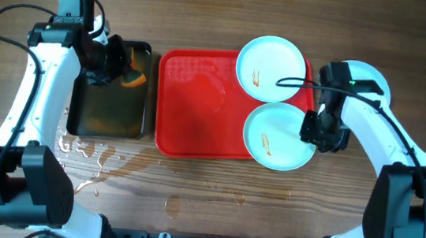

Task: Clean dirty plates on tray and stack at the side
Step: 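Move right gripper to the lower plate and pinch its rim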

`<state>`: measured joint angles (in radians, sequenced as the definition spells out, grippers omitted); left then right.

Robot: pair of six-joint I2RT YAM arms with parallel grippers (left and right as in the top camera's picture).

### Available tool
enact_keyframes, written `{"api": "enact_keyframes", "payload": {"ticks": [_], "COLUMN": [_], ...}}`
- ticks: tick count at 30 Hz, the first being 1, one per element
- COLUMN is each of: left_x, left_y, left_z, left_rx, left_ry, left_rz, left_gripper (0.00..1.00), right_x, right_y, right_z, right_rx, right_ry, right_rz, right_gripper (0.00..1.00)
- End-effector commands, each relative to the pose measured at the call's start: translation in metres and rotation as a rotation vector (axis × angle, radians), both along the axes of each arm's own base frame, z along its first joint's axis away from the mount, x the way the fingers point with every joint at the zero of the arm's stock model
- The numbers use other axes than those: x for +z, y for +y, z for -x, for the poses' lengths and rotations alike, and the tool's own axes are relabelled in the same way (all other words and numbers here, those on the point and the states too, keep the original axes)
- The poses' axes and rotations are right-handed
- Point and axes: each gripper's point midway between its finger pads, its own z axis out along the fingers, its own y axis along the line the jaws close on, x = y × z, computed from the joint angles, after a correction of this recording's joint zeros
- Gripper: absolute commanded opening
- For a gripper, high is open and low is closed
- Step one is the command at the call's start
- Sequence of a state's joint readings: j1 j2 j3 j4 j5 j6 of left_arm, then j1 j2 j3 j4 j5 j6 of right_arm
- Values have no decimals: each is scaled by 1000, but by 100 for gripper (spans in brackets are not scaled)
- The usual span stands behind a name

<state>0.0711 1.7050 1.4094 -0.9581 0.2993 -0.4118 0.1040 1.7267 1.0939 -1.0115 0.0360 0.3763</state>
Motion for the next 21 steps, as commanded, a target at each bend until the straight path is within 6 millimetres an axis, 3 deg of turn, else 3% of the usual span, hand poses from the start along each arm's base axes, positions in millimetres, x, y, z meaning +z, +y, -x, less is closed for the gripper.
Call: {"api": "enact_keyframes", "payload": {"ticks": [1, 5, 13, 16, 21], "left_x": [12, 12, 12, 12, 12], "left_y": [0, 0, 0, 0, 1], "left_z": [-3, -3, -3, -3, -4], "left_rx": [-14, -14, -14, -14, -14], "left_ry": [-41, -41, -40, -41, -43], "left_rz": [-13, -13, -13, -13, -13], "left_gripper": [4, 4, 4, 4, 4], "right_x": [-8, -8, -8, -7, -4], "right_y": [-6, 0, 18, 44, 105], "right_z": [1, 2, 7, 5, 0], "right_rx": [-16, 7, 74, 141, 237], "right_ry": [2, 7, 29, 11, -49], "right_rz": [33, -7, -88, -172, -283], "right_gripper": [29, 5, 4, 4, 4]}}
